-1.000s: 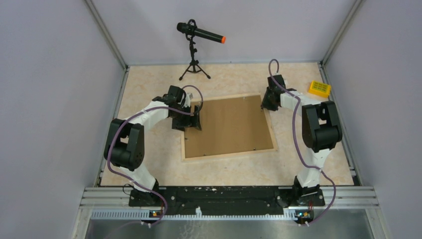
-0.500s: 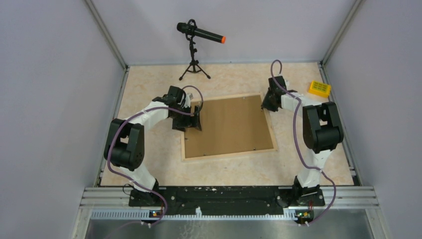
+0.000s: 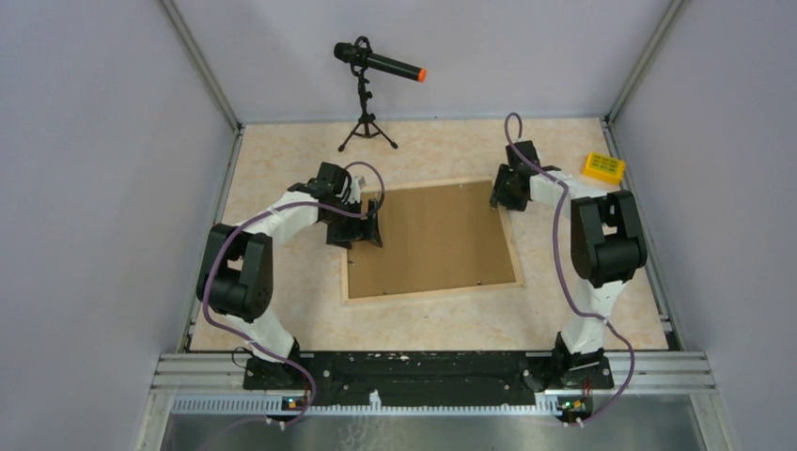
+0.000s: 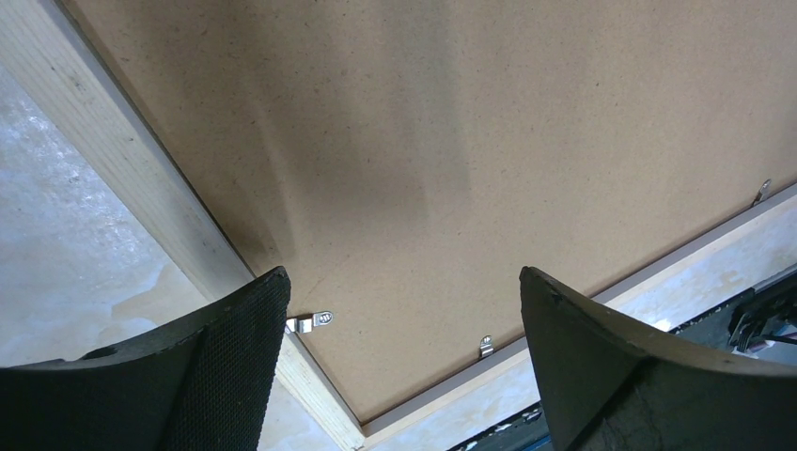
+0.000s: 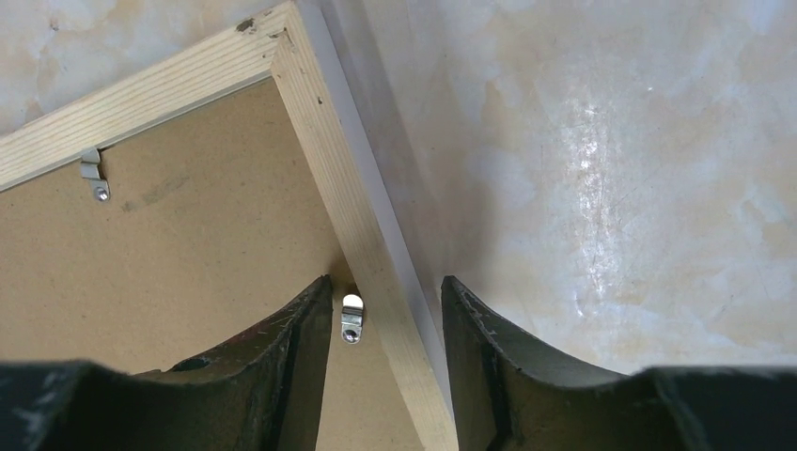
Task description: Put the photo into the frame
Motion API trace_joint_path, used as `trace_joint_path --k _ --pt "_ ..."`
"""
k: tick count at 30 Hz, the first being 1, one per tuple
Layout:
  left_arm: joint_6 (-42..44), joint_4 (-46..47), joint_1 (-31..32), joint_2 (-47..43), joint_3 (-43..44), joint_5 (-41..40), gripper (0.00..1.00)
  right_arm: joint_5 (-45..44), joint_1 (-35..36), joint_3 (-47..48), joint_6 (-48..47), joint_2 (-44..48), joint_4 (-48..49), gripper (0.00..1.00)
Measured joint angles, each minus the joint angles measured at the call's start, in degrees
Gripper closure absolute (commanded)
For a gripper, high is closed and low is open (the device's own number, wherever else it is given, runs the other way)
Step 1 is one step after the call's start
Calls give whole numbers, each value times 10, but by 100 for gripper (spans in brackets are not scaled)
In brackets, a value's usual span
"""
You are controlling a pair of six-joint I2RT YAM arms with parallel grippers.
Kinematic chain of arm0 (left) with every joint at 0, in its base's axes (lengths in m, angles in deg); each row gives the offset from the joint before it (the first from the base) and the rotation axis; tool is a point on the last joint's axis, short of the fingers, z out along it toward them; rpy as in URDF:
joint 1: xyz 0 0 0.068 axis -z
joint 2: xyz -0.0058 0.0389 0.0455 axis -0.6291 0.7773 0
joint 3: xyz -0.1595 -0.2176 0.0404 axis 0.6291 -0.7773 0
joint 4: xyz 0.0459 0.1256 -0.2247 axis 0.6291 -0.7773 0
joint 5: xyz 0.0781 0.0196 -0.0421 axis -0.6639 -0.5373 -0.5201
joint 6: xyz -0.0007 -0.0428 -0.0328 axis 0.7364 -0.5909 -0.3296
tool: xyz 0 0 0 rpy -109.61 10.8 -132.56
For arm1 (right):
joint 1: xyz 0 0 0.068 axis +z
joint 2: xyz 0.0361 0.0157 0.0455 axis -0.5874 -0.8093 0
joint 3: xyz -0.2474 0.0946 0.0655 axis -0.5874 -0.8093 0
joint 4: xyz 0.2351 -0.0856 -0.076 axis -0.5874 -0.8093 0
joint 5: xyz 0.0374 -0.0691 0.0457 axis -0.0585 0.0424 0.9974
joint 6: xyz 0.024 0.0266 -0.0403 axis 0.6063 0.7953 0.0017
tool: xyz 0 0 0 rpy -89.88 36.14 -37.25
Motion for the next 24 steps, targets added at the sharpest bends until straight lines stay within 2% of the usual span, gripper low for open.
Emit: trace_joint_path --k 5,10,15,16,17,21,22,24 --pt "0 0 0 0 0 0 5 2 0 0 -17 2 -3 63" --pt "0 0 0 0 0 0 1 3 0 0 -38 6 -16 84" --pt "0 7 0 -10 -10 -18 1 2 0 0 -54 8 -17 95" --pt "0 7 0 -17 -12 -23 1 1 0 0 -55 8 -17 94" --pt "1 9 0 -26 -16 -29 1 1 0 0 -55 8 -17 87" --pt "7 24 21 -86 -30 -66 1 3 0 1 -52 8 -18 43" --pt "12 28 40 -102 -31 -82 1 2 0 1 -47 8 -19 35" --pt "24 39 96 -129 -32 -109 1 4 0 -1 -50 11 -32 27"
